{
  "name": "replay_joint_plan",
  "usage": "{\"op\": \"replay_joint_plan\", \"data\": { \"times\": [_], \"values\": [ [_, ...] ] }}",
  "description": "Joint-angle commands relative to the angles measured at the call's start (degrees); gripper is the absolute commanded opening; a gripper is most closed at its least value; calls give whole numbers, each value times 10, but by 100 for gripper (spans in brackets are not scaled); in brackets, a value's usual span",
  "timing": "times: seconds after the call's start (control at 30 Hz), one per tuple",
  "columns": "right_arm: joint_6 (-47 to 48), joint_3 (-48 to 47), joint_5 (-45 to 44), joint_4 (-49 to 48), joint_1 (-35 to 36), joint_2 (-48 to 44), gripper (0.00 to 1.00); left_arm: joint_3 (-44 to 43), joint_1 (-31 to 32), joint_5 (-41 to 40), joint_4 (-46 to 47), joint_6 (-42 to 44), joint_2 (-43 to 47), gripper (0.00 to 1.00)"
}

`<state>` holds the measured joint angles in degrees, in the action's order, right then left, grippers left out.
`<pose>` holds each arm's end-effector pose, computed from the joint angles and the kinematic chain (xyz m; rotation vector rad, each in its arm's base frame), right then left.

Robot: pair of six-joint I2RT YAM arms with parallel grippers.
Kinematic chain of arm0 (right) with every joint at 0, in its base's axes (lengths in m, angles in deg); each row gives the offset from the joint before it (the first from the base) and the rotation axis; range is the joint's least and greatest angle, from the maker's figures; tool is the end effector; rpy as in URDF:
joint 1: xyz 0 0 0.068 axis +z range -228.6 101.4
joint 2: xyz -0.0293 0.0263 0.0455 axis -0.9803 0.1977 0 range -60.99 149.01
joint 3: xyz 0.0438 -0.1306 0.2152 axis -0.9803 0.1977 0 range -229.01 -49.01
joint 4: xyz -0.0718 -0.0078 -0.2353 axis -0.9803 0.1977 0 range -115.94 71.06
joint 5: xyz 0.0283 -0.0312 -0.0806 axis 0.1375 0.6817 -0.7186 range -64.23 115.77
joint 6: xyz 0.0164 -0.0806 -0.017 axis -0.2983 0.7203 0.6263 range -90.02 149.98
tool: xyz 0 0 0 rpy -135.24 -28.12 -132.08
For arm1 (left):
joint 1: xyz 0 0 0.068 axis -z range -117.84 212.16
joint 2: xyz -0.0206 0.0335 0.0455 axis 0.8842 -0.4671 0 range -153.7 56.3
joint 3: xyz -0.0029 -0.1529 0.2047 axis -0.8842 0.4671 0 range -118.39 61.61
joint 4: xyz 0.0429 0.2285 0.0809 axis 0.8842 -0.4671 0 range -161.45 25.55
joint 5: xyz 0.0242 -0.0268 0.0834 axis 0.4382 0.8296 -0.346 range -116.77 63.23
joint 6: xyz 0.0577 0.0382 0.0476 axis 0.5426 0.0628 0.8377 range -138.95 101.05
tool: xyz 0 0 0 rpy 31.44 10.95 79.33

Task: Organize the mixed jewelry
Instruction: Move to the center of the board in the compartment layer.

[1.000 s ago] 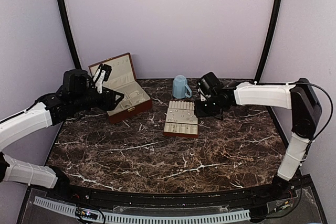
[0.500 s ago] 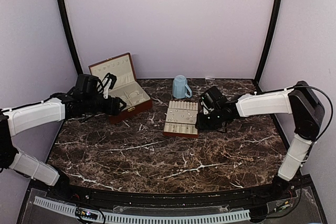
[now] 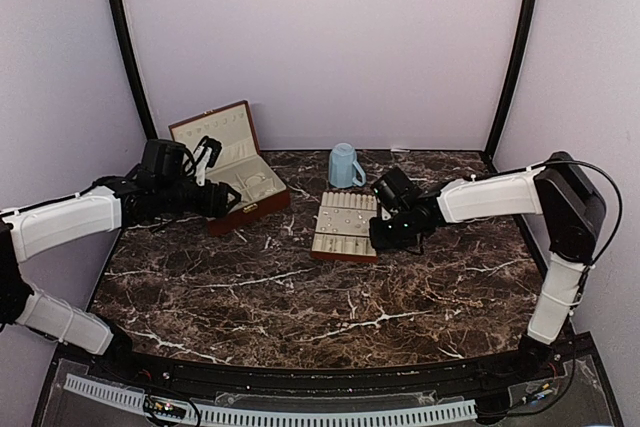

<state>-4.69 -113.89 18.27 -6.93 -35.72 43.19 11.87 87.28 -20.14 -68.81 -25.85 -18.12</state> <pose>0.2794 0.2464 0.1287 -0.1384 2.6079 0.3306 0.2817 -0.1417 0.2382 0.4044 2.0676 -0.4591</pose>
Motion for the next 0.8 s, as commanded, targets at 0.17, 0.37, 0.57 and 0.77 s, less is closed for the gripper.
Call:
{"op": "replay_joint_plan", "data": {
  "times": [0.17,0.37,0.57,0.77],
  "values": [
    [-11,-32,-13,11,10,32,19,-13,-2,17,4,-2,28,67],
    [-26,-49,-43,32,10,49,10,-11,-2,15,3,-2,33,67],
    [-49,-85,-92,68,10,70,7,-11,-2,15,3,-1,31,67],
    [-54,-92,-119,82,0,72,4,-12,-2,14,2,1,33,67]
  ]
}}
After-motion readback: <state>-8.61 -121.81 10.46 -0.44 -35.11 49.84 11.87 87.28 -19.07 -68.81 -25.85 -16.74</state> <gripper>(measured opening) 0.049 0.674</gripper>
